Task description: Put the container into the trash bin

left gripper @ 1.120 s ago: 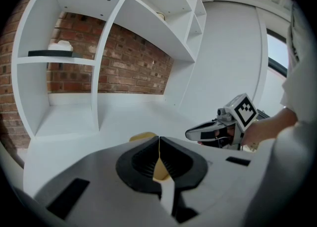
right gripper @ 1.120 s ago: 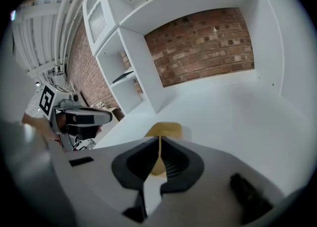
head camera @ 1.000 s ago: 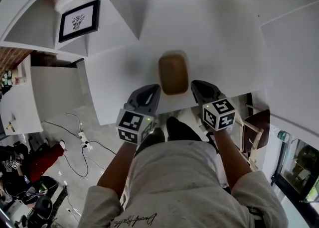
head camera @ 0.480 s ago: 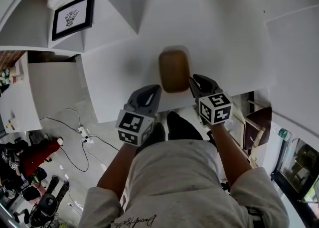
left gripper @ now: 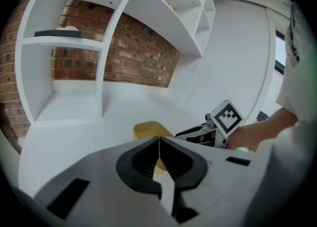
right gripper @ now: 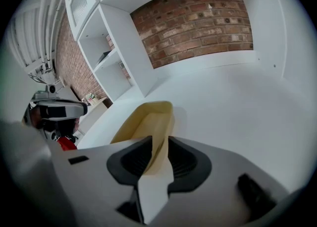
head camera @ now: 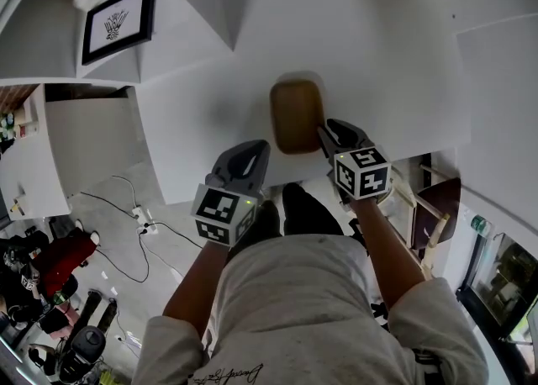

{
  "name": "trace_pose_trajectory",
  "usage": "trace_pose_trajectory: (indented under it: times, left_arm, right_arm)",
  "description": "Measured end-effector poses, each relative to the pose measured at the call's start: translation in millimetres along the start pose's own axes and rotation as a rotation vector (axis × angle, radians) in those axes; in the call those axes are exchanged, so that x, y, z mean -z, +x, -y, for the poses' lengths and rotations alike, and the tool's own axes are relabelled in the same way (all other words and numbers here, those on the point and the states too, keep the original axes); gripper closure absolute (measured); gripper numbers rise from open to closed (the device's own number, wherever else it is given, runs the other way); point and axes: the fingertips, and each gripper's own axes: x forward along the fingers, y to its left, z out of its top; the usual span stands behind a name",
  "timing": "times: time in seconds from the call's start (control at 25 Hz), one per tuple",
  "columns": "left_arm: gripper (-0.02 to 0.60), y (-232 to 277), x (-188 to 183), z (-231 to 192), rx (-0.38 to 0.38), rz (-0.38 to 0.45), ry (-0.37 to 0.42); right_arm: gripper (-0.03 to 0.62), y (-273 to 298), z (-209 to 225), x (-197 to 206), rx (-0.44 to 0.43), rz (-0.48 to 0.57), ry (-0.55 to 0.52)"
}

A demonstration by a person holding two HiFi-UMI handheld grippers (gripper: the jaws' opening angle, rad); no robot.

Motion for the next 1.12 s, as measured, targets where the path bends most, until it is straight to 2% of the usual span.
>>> trace_pose_trajectory:
  times: [0.52,0.76,1.12]
  left_arm:
    - [0.563,-3,6,-7,-0.012,-0.007,-0.023]
    - [0.563,-4,6,-5,-0.012,-0.006,-0.019]
    - [0.563,-6,6,-2,-0.014,0.005,-0.016]
  right_arm:
    - [0.497,15,3,6,0.002,-0.038,0.012]
    - [0.553,12,11,6,0.053,-0.037,0.002]
    - [0.557,5,14,5,0.062,-0.018,0.015]
